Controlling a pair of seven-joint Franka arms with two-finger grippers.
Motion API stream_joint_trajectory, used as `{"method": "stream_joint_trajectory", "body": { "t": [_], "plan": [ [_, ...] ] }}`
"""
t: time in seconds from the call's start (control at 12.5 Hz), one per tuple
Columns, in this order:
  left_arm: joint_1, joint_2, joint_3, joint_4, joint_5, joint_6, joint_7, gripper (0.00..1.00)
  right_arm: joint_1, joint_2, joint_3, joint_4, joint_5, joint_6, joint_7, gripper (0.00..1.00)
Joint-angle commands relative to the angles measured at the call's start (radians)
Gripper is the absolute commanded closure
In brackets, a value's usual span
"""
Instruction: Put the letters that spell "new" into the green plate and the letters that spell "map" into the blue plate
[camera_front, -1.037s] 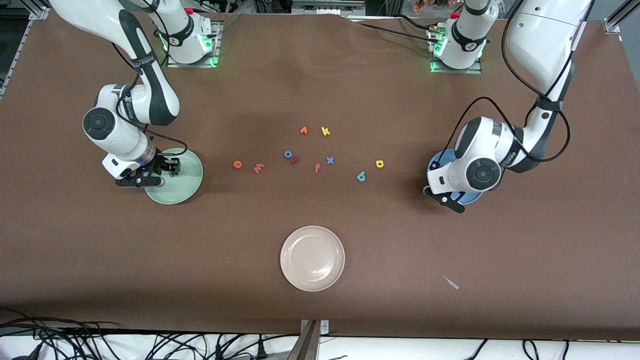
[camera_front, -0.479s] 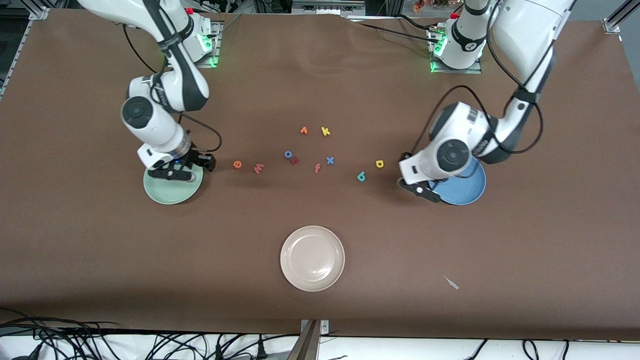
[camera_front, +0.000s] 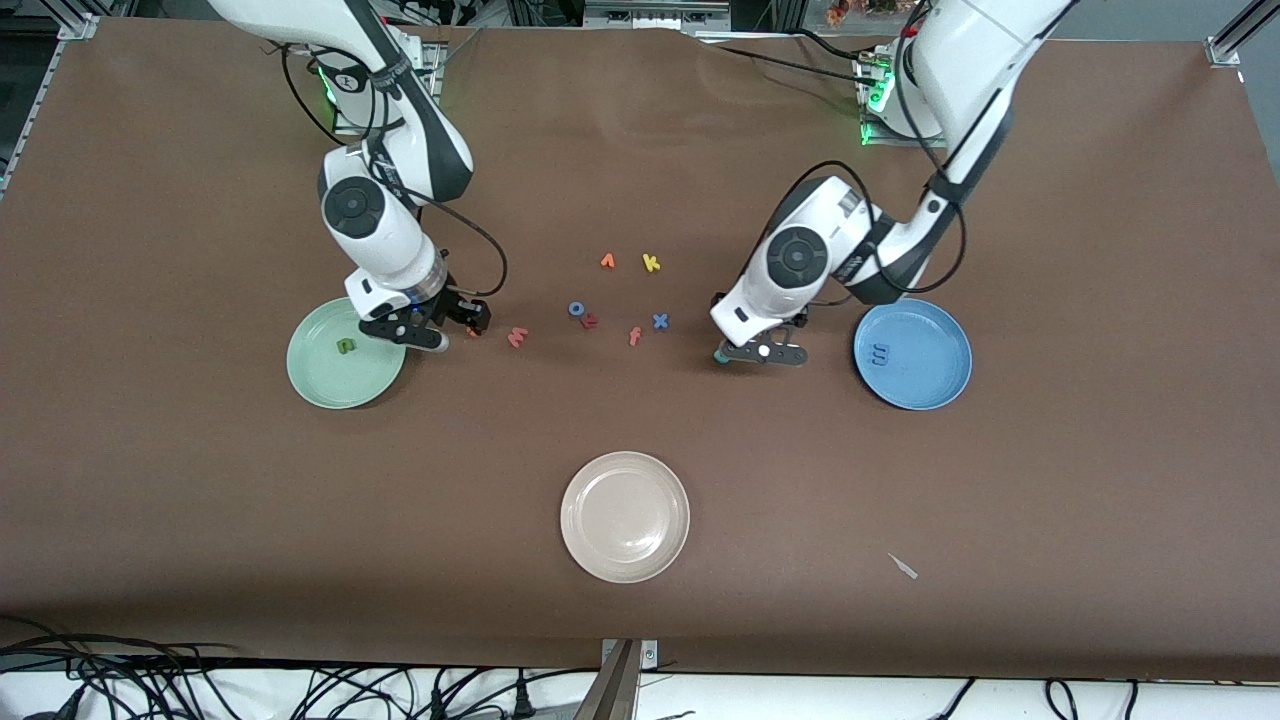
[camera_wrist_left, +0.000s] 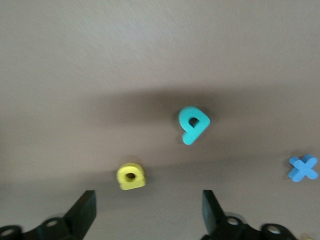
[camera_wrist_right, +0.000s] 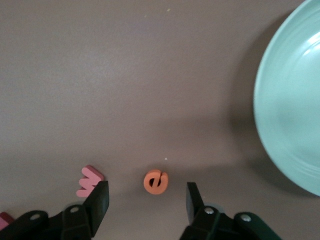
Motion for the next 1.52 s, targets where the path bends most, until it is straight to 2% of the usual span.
{"method": "stream_joint_trajectory", "body": {
  "t": [0.0, 0.4, 0.48, 0.56, 0.72, 0.88, 0.96, 1.12, 1.28, 1.44],
  "plan": [
    [0.008, 0.016, 0.009, -0.032, 0.068, 0.055, -0.043, 0.32, 0.016, 0.054, -0.002, -0.024, 0.008, 0.107, 0.016, 0.29],
    [0.022, 0.025, 0.015, -0.037, 0.085, 0.058, -0.043, 0.39, 0.025, 0.068, -0.004, -0.056, 0.006, 0.136, 0.016, 0.30],
    [0.022, 0.031, 0.013, -0.037, 0.085, 0.058, -0.043, 0.52, 0.025, 0.070, -0.004, -0.074, 0.006, 0.170, 0.016, 0.34],
    [0.022, 0.034, 0.013, -0.038, 0.085, 0.058, -0.043, 0.66, 0.028, 0.078, -0.004, -0.091, 0.006, 0.207, 0.014, 0.42],
    [0.022, 0.036, 0.012, -0.049, 0.085, 0.058, -0.043, 0.98, 0.030, 0.079, -0.004, -0.094, 0.003, 0.218, 0.007, 0.65],
    [0.025, 0.022, 0.012, -0.044, 0.085, 0.044, -0.041, 1.00, 0.030, 0.070, -0.004, -0.093, 0.003, 0.216, 0.005, 0.94],
    [0.039, -0.003, 0.010, -0.046, 0.085, 0.024, -0.030, 1.00, 0.030, 0.061, -0.005, -0.088, 0.003, 0.213, -0.002, 1.00],
    [0.062, -0.059, 0.012, -0.037, 0.085, -0.104, 0.012, 1.00, 0.028, -0.005, -0.042, -0.068, -0.009, 0.096, -0.051, 1.00],
    [0.140, -0.105, 0.007, -0.038, 0.085, -0.215, 0.142, 1.00, 0.028, -0.085, -0.148, -0.029, -0.012, -0.088, -0.250, 1.00],
    [0.212, -0.138, 0.007, -0.038, 0.085, -0.276, 0.296, 1.00, 0.028, -0.151, -0.237, -0.028, -0.014, -0.196, -0.396, 1.00]
  ]
}}
